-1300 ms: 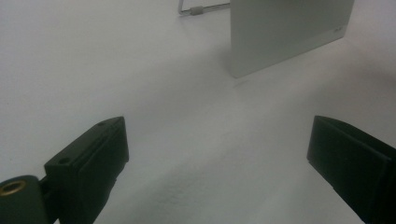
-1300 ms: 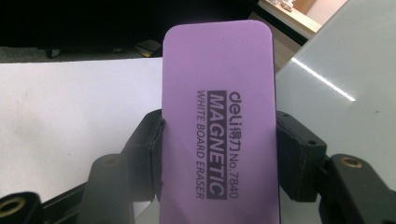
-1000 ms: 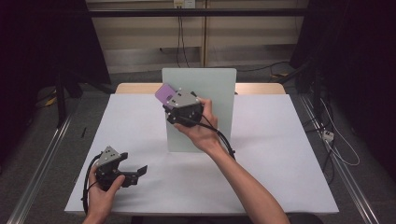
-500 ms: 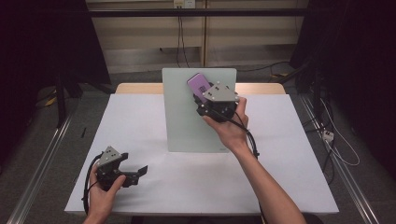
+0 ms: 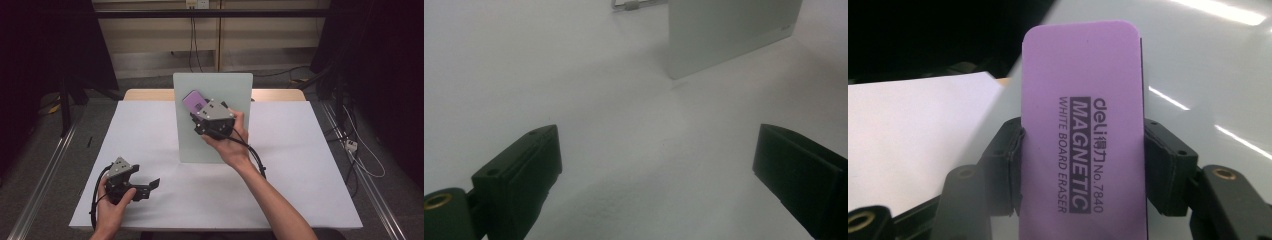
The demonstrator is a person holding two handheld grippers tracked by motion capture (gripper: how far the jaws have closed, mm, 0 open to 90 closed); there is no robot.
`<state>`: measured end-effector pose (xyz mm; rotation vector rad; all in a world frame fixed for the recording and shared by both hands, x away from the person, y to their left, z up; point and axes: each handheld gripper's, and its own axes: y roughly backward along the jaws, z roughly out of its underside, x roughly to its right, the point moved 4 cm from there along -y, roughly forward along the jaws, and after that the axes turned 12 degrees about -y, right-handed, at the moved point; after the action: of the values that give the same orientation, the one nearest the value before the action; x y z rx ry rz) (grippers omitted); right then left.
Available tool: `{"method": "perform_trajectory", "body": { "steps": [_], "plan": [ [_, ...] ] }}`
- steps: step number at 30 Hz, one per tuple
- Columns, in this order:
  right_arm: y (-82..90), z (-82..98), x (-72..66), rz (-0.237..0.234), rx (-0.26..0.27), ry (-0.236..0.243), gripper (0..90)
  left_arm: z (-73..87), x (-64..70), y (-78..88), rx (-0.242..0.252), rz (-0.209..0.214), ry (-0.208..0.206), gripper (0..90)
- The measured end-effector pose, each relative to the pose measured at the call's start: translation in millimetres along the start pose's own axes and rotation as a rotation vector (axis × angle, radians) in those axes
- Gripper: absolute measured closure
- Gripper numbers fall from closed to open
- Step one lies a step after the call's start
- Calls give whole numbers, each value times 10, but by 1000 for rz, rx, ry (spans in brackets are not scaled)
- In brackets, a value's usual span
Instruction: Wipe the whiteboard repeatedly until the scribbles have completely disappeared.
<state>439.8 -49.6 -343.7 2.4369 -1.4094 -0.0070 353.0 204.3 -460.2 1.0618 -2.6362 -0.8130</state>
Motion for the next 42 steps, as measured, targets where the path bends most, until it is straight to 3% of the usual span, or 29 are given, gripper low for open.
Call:
{"method": "perform_trajectory", "body": {
  "steps": [5, 8, 14, 24, 34, 42],
  "plan": [
    [-90, 82, -183, -60, -23, 5, 413, -6, -14, 2, 6, -5, 1, 54],
    [-88, 101, -191, -91, -29, -23, 414, -2, -22, 12, 0, -14, 1, 54],
    [57, 117, -170, -124, -9, -32, 414, -2, -27, 20, 3, -20, 3, 54],
    [323, 263, 8, -163, -18, -115, 414, -2, -6, 1, -8, -15, -1, 54],
    [532, 387, 185, -146, -42, -141, 414, -7, 2, 10, -9, -16, -7, 54],
    [636, 491, 240, -166, -78, -144, 414, -2, -4, 8, -12, -19, -5, 54]
  ]
}}
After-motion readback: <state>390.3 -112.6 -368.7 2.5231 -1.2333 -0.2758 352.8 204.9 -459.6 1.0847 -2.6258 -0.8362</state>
